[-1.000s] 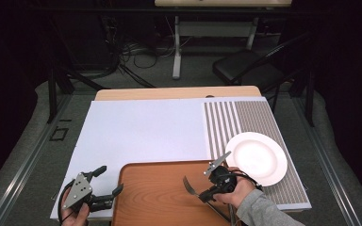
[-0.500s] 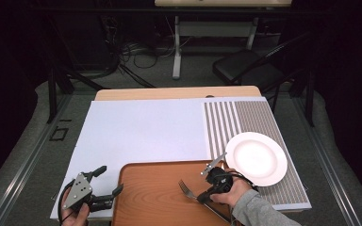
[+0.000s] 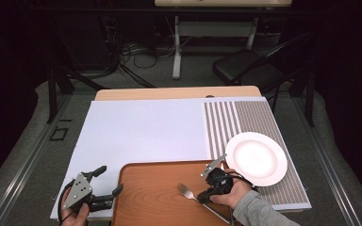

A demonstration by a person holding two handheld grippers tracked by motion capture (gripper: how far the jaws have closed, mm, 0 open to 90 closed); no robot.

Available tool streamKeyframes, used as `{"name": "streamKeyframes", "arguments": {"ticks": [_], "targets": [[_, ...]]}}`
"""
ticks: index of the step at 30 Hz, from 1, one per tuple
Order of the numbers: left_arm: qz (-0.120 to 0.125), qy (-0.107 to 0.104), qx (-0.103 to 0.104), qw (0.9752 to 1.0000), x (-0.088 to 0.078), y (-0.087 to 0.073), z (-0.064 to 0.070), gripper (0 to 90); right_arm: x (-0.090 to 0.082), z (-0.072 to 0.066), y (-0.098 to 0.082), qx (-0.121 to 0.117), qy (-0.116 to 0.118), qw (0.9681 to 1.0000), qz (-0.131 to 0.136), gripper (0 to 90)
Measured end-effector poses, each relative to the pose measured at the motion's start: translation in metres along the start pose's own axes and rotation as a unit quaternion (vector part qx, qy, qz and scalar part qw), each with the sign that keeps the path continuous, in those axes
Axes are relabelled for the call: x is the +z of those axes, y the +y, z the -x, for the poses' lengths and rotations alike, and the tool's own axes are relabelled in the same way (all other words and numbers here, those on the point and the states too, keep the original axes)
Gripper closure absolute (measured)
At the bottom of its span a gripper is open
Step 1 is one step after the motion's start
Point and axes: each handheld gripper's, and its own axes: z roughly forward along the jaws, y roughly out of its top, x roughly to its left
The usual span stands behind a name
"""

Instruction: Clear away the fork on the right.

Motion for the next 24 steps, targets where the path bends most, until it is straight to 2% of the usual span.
{"name": "streamKeyframes", "arguments": {"ticks": [2, 9, 18, 24], "targets": [[0.000, 0.000, 0.000, 1.0000, 0.000, 0.000, 0.000, 15.7, 0.000, -0.002, 0.000, -0.010, 0.003, 0.9999, 0.002, 89.5], [0.000, -0.001, -0.001, 1.0000, 0.000, 0.000, 0.000, 15.7, 0.006, -0.005, 0.000, -0.025, 0.016, 0.9995, 0.004, 90.0], [0.000, 0.000, 0.000, 1.0000, 0.000, 0.000, 0.000, 15.7, 0.012, -0.004, 0.000, -0.025, 0.012, 0.9996, -0.002, 90.0], [0.000, 0.000, 0.000, 1.0000, 0.000, 0.000, 0.000, 15.7, 0.012, -0.001, -0.001, -0.030, -0.005, 0.9995, -0.006, 90.0]]}}
